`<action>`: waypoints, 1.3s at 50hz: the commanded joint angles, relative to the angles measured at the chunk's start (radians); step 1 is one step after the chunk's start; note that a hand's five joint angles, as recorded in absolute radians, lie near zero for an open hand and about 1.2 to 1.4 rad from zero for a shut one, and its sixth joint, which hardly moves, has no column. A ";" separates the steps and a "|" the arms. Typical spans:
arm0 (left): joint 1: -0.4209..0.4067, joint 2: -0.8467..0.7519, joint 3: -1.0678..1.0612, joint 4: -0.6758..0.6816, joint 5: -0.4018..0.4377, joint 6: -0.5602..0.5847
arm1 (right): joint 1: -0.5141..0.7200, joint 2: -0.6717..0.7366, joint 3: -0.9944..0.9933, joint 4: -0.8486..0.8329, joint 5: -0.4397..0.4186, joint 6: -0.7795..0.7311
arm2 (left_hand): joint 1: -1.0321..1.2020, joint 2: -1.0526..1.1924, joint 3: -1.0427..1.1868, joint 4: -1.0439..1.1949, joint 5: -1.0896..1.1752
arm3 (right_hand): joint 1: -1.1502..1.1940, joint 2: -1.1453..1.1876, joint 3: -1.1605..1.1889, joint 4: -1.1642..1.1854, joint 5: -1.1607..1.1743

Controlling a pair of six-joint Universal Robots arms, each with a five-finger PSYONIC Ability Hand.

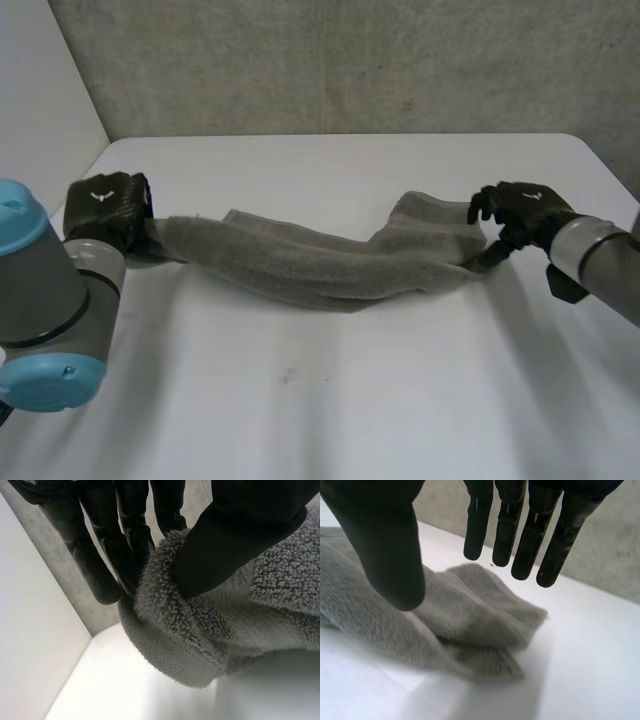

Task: Fold the towel.

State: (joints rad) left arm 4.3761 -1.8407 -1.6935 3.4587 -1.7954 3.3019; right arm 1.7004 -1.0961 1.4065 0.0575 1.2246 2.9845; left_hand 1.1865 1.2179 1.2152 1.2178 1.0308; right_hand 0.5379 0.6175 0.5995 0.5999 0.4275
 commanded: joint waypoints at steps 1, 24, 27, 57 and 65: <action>0.006 0.093 -0.034 -0.003 0.002 0.001 | -0.082 0.033 0.015 0.057 -0.124 -0.050 | 0.210 0.178 0.181 0.178 0.191 | 0.075 -0.004 0.014 0.014 0.011; 0.019 0.103 -0.048 -0.003 0.022 0.001 | -0.088 0.157 0.071 -0.058 -0.165 -0.292 | 0.210 0.178 0.181 0.178 0.191 | 0.175 0.096 0.114 0.113 0.111; 0.019 0.100 -0.048 -0.003 0.022 0.001 | -0.079 0.157 0.069 -0.088 -0.162 -0.257 | 0.210 0.178 0.181 0.178 0.191 | 0.204 0.125 0.143 0.143 0.140; 0.033 0.324 0.276 -0.337 0.128 0.011 | -0.076 -0.392 -0.343 0.398 0.027 -0.495 | 0.210 0.178 0.181 0.178 0.191 | 0.858 0.779 0.797 0.796 0.794; 0.043 0.146 0.374 -0.544 0.146 0.111 | 0.000 -0.248 -0.357 0.436 0.134 -0.620 | 0.210 0.178 0.181 0.178 0.191 | 0.858 0.779 0.797 0.796 0.794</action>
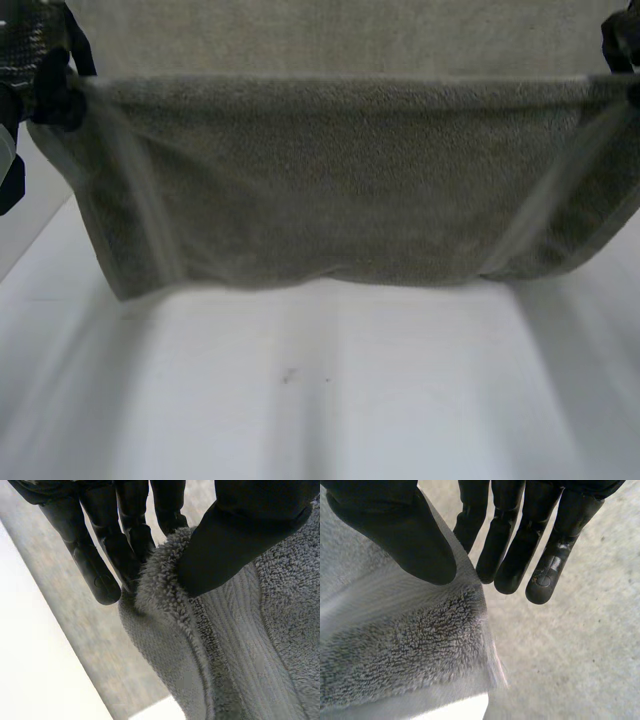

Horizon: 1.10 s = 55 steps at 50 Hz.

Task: Fold the towel.

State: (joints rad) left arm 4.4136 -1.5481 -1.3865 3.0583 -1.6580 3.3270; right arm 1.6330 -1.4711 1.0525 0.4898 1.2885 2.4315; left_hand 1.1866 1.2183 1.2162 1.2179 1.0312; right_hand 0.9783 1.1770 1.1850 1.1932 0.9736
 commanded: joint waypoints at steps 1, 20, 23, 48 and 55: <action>0.006 -0.218 0.093 -0.173 0.003 0.130 | 0.094 0.177 -0.009 0.003 0.077 -0.080 | 0.210 0.178 0.180 0.178 0.191 | 0.418 0.219 0.211 0.203 0.248; -0.017 -0.745 1.064 -0.009 -0.063 0.140 | 0.229 0.456 -0.384 -0.819 0.299 -0.089 | 0.210 0.178 0.180 0.178 0.191 | 0.418 0.219 0.211 0.203 0.248; -0.016 -0.744 1.133 0.051 -0.082 0.074 | 0.231 0.430 -0.354 -0.844 0.295 -0.081 | 0.210 0.178 0.180 0.178 0.191 | 0.418 0.219 0.211 0.203 0.248; 0.029 -0.713 0.127 0.162 -0.098 -0.096 | 0.188 0.500 0.331 -0.576 0.040 -0.020 | 0.210 0.178 0.180 0.178 0.191 | 0.418 0.219 0.211 0.203 0.248; 0.033 -0.641 -0.089 0.160 -0.098 -0.092 | 0.179 0.489 0.409 -0.497 0.045 -0.043 | 0.210 0.178 0.180 0.178 0.191 | 0.418 0.219 0.211 0.203 0.248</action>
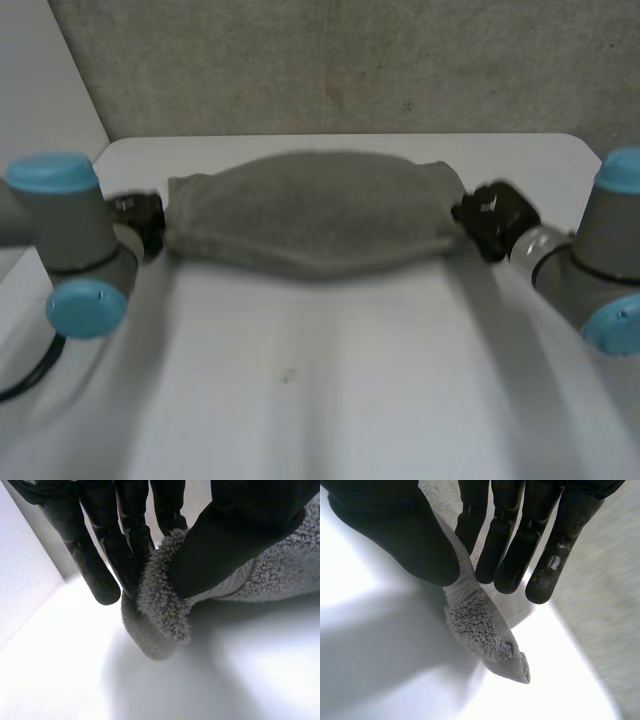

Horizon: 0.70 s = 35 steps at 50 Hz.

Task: Fold the towel.

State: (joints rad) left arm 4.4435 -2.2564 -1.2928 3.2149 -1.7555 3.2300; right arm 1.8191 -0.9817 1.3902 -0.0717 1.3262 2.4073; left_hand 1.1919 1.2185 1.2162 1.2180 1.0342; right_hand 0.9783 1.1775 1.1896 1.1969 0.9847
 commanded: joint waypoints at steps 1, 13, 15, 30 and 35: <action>0.004 0.067 -0.183 0.003 -0.001 0.005 | -0.017 -0.026 0.085 0.088 0.007 -0.017 | 0.204 0.178 0.180 0.178 0.188 | 0.418 0.219 0.207 0.199 0.237; 0.028 0.371 -0.385 -0.007 0.007 0.172 | -0.090 -0.201 0.260 0.116 -0.019 -0.008 | -0.920 -0.946 -0.944 -0.946 -0.936 | 0.418 0.219 0.207 0.199 0.237; 0.030 0.402 -0.388 -0.006 0.036 0.249 | -0.101 -0.209 0.290 0.096 -0.030 -0.007 | -0.958 -0.984 -0.982 -0.984 -0.975 | 0.418 0.219 0.207 0.199 0.237; 0.037 0.368 -0.309 -0.007 0.205 0.258 | -0.126 -0.206 0.378 -0.025 -0.053 -0.004 | -0.923 -0.949 -0.947 -0.949 -0.939 | 0.418 0.219 0.207 0.199 0.237; 0.031 0.302 -0.289 -0.012 0.202 0.266 | -0.126 -0.204 0.385 -0.027 -0.053 -0.004 | -0.882 -0.908 -0.906 -0.908 -0.899 | 0.418 0.219 0.207 0.199 0.237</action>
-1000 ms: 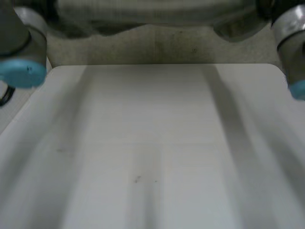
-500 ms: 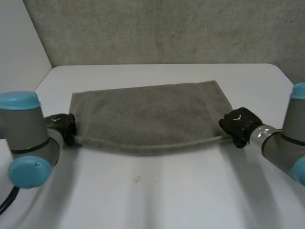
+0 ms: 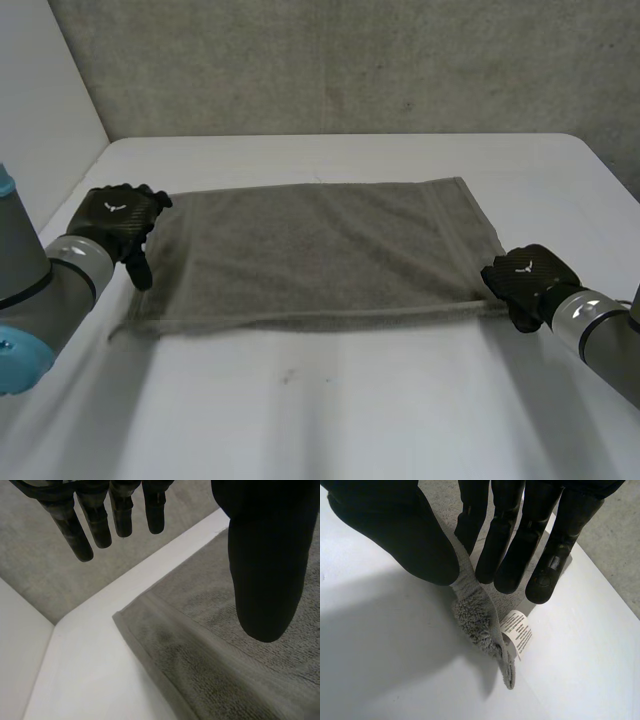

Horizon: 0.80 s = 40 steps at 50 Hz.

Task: Fold the towel.

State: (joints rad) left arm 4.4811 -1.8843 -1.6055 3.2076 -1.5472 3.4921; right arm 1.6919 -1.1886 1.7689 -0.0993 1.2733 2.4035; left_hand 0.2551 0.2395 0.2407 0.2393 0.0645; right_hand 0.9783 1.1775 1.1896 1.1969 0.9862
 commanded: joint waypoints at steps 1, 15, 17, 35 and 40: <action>-0.006 -0.070 0.024 -0.005 -0.007 0.004 | 0.002 0.003 0.006 0.001 0.000 0.000 | 0.055 0.071 0.070 0.071 0.071 | 0.418 0.219 0.207 0.199 0.236; -0.008 -0.036 -0.054 -0.198 -0.060 -0.008 | 0.000 0.017 0.007 -0.003 0.000 0.000 | 0.143 0.159 0.158 0.159 0.159 | 0.418 0.219 0.207 0.199 0.236; -0.010 -0.013 -0.085 -0.195 -0.057 -0.010 | 0.000 0.018 0.009 -0.008 0.000 -0.001 | 0.161 0.177 0.175 0.177 0.177 | 0.418 0.219 0.207 0.199 0.236; 0.026 -0.006 -0.247 0.003 -0.045 -0.015 | 0.002 0.029 0.017 -0.013 0.000 -0.001 | 0.308 0.323 0.322 0.324 0.324 | 0.418 0.219 0.207 0.199 0.236; 0.047 -0.018 -0.255 0.047 -0.036 -0.015 | 0.002 0.029 0.018 -0.013 0.000 -0.001 | 0.319 0.335 0.334 0.335 0.336 | 0.418 0.219 0.207 0.199 0.236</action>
State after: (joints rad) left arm 4.5046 -1.8879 -1.8530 3.2085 -1.5920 3.4771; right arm 1.6936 -1.1597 1.7857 -0.1123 1.2732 2.4022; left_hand 0.4916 0.4948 0.4946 0.4960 0.3211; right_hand 0.9783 1.1775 1.1896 1.1969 0.9862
